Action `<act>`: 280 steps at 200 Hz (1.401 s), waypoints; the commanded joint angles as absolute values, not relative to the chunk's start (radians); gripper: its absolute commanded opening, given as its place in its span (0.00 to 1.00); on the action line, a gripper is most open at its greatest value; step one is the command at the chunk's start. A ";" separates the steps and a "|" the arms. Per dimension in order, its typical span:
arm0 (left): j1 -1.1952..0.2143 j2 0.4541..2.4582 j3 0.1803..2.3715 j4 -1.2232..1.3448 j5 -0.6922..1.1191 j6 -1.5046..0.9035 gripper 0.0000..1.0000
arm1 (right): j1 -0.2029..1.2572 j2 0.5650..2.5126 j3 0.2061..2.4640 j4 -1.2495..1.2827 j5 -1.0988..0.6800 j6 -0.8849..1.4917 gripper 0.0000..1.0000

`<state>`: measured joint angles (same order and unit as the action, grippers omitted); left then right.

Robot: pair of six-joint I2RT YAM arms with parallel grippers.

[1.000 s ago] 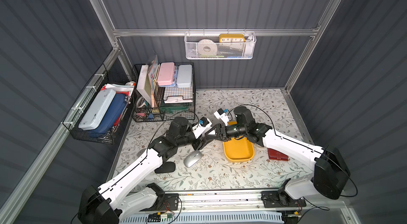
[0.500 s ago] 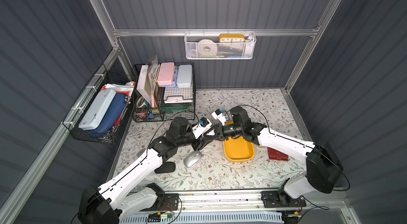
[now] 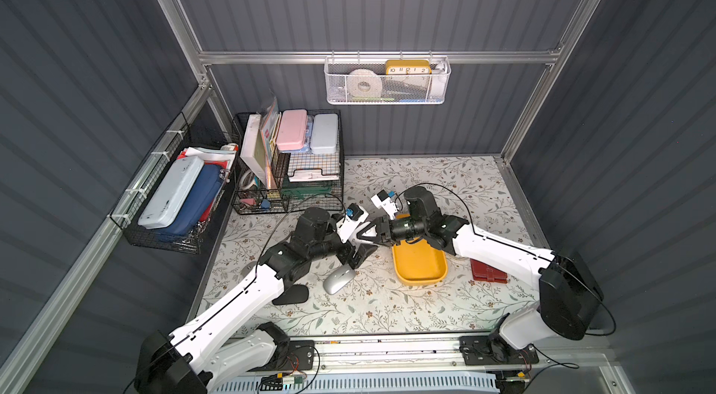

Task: Put the mouse in the storage box
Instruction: Pick up the mouse from the center of the board, then place the mouse in the storage box.

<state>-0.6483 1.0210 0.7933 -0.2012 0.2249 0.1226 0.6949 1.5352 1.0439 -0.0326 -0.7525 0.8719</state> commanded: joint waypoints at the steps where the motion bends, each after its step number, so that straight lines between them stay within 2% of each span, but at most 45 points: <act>1: -0.650 0.961 0.774 -0.229 0.011 -0.099 1.00 | 0.622 1.523 1.047 -0.022 -0.702 0.830 0.17; 46: -0.648 0.854 0.802 -0.574 -0.491 -0.463 1.00 | 0.402 1.438 0.909 -0.061 -0.614 0.777 0.17; 68: -0.649 0.759 0.766 -0.703 -0.587 -0.606 1.00 | 0.331 1.421 0.858 -0.094 -0.582 0.730 0.17; 99: -0.649 0.677 0.724 -0.839 -0.607 -0.764 0.99 | 0.308 1.448 0.816 -0.098 -0.550 0.724 0.17; 122: -0.649 0.683 0.730 -0.851 -0.571 -0.789 0.99 | 0.313 1.476 0.759 0.006 -0.531 0.787 0.19; 199: -0.649 0.804 0.766 -0.869 -0.566 -0.774 0.99 | 0.369 1.556 0.715 0.164 -0.397 0.826 0.19; 280: -0.648 0.852 0.766 -0.833 -0.510 -0.739 0.99 | 0.406 1.623 0.742 0.178 -0.284 0.826 0.21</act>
<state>-0.6483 0.8349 0.7376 -0.8375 -0.5323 -0.7547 0.3897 1.6093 0.7219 0.1390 -0.3401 0.8227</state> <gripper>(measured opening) 0.995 0.343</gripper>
